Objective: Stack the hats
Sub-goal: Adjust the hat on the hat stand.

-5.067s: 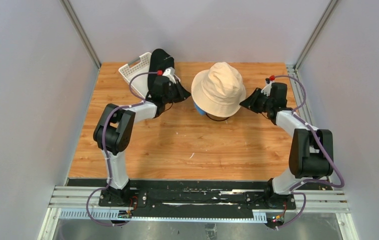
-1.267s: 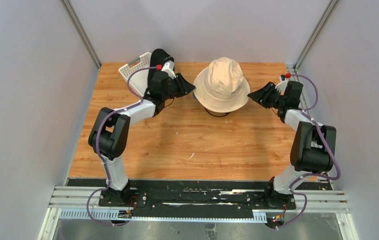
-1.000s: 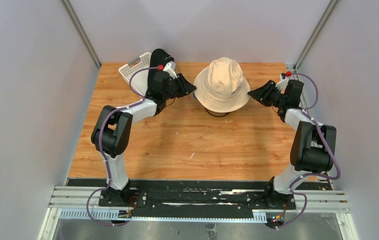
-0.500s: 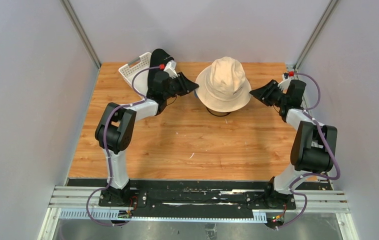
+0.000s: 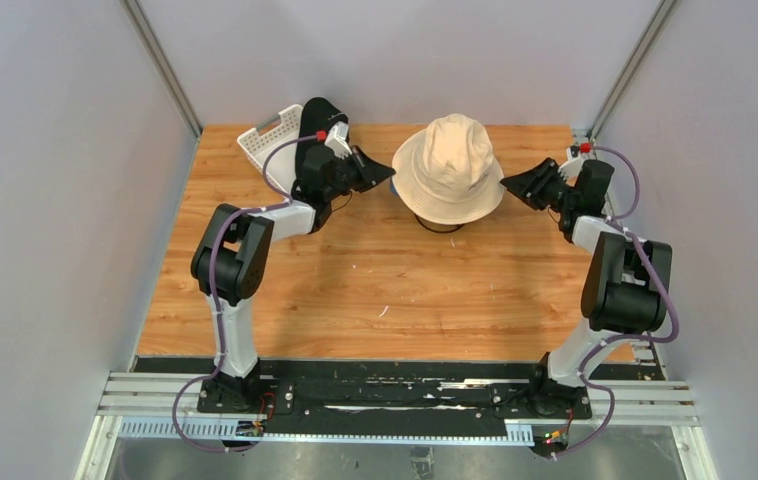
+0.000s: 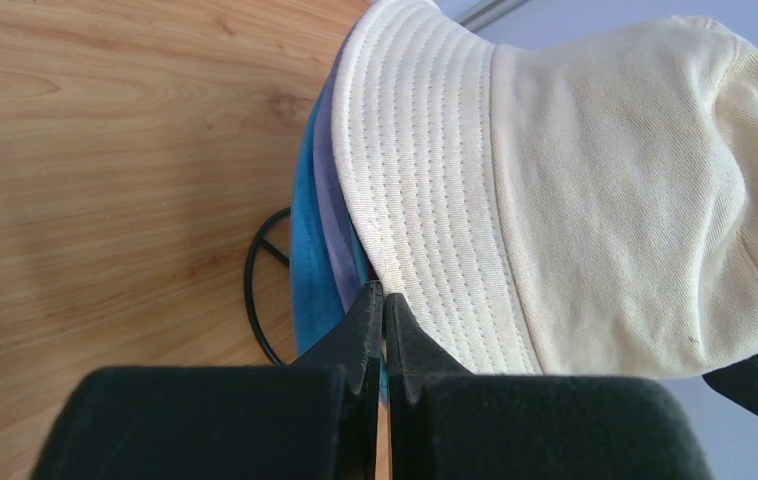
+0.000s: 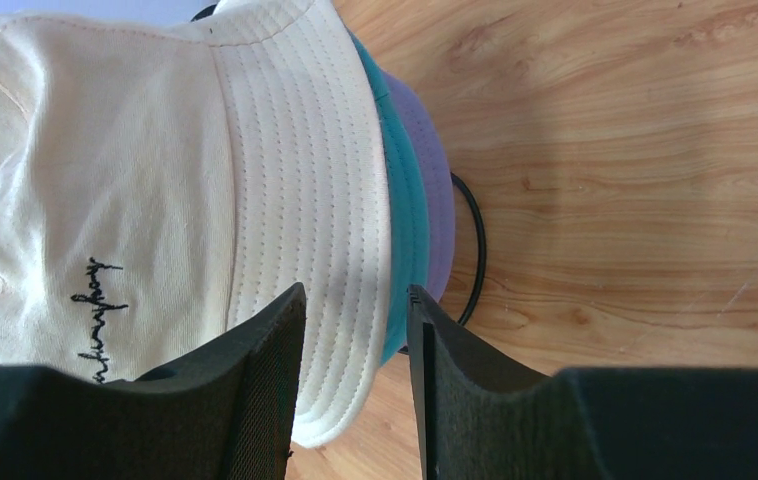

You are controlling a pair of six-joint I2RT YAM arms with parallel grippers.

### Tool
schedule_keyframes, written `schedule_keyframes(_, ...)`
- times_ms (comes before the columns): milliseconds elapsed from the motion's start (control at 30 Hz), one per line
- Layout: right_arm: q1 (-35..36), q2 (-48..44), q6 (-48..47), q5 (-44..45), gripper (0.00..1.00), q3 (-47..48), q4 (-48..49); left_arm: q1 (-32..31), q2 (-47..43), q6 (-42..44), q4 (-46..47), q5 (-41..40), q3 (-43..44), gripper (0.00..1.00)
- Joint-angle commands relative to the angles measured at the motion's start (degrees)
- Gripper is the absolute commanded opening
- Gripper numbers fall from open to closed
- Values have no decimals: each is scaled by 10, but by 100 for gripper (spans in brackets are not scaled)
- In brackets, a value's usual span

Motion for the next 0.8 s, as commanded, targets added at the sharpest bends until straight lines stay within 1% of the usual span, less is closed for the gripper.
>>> schedule_keyframes(0,-9,23,29,-30,42,22,55,7,3,20,-22,-4,12,0)
schedule_keyframes(133,-9,41,45,-42,42,31,79,10,21,16,-28,0,26,0)
schedule_keyframes(333,-9,80,111,-76,42,36,165,11,37,13,-27,-2,39,0)
schedule_keyframes(533,-8,111,150,-94,39,40,220,11,43,11,-24,0,43,0)
schedule_keyframes(633,-8,121,168,-105,28,42,246,11,44,10,-23,2,46,0)
schedule_keyframes(733,-8,125,184,-111,3,38,266,11,43,9,-23,2,46,0)
schedule_keyframes(767,-8,124,187,-111,1,36,270,11,42,8,-22,2,47,0)
